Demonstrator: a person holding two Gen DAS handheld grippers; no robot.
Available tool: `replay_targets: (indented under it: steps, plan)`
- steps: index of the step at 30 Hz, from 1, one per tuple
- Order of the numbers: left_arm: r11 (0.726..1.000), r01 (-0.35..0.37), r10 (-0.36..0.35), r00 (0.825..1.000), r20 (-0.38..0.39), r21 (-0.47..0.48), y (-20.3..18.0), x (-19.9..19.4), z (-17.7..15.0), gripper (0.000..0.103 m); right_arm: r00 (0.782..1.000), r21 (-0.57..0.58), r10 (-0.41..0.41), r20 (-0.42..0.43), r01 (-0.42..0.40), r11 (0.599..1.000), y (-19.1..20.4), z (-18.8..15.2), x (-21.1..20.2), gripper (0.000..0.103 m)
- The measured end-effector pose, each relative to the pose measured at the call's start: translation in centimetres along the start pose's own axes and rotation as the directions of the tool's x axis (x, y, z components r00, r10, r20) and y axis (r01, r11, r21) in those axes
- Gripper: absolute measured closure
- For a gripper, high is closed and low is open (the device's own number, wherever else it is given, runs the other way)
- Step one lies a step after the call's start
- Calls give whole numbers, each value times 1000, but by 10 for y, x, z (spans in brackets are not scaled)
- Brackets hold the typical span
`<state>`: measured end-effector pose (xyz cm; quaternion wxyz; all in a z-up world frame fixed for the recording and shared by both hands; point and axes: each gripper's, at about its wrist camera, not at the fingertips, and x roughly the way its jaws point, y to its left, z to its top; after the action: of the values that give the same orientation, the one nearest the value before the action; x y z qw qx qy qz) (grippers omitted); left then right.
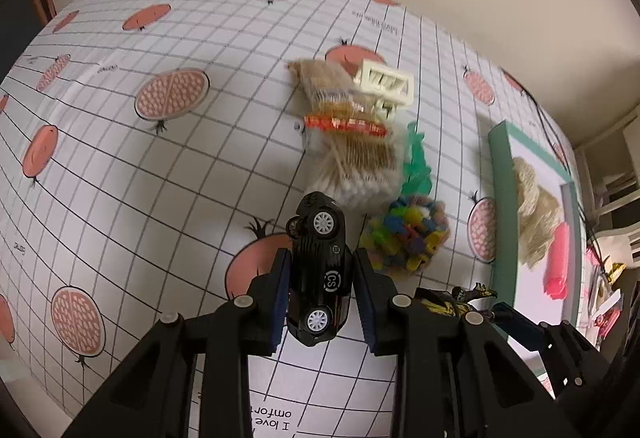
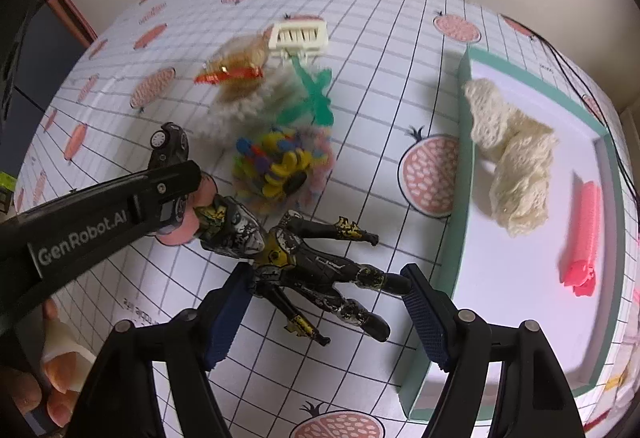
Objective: Organize objects
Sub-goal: 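Grasp the black-and-gold action figure with the right tool while the left tool grasps the black toy car, then carry the action figure and toy car over the tray with both tools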
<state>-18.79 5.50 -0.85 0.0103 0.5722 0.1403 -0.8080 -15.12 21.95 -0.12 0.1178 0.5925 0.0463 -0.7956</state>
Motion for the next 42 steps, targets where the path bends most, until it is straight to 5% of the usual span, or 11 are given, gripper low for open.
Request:
replay_targets:
  steps: [1,20,42]
  plan:
    - [1000,2,-2,1000,8,-4,-1,-1,1,71,1000,3,4,8,-4,1000,-3,-18,-3,26]
    - [1000,27,-28,996,89,5,-9,-26,5,71,997,68,22,74,-27,997,-23,-7,-20,26]
    - [982,139,-151,985,88,131,-87,-24,-21,71,991,366,20,136,-69,928,-145,-40,-41,26]
